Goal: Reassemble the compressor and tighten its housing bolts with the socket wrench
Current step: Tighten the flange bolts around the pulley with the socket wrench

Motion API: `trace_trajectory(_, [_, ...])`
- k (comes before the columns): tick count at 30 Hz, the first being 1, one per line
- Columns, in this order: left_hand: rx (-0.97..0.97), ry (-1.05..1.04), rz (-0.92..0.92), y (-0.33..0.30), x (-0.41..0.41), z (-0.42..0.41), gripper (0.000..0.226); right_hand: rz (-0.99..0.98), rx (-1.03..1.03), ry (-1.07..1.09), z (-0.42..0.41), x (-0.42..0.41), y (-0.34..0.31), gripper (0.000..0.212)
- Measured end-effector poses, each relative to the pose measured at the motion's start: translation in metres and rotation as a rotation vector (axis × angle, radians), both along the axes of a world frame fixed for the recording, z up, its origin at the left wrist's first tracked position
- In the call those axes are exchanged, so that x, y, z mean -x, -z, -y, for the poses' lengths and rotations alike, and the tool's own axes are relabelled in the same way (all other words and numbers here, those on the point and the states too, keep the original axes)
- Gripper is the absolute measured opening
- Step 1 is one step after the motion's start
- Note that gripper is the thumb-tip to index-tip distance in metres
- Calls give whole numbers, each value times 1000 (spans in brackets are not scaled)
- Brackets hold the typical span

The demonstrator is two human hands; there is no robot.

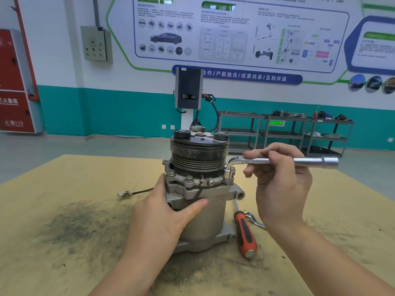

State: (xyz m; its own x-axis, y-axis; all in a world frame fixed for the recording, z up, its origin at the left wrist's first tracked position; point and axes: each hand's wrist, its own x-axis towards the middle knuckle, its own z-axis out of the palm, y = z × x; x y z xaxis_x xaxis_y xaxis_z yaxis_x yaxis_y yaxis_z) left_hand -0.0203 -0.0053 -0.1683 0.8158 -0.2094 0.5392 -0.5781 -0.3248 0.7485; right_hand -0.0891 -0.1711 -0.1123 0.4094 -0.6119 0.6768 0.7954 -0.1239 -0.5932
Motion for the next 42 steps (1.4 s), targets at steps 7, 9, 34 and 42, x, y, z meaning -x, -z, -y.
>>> trace_trajectory(7, [-7, 39, -14, 0, -4, -2, 60, -32, -64, -102, -4, 7, -12, 15])
trace_trajectory(9, [2, 60, -31, 1, -4, -3, 59, -69, -233, -170, 3, 8, -19, 16])
trace_trajectory(34, [145, 180, -84, 5, 0, 1, 50, -355, -268, -427, 26, 2, -23, 20])
trace_trajectory(42, [144, 201, -92, 5, -1, 1, 44, -31, 57, -193, 5, 7, -6, 31])
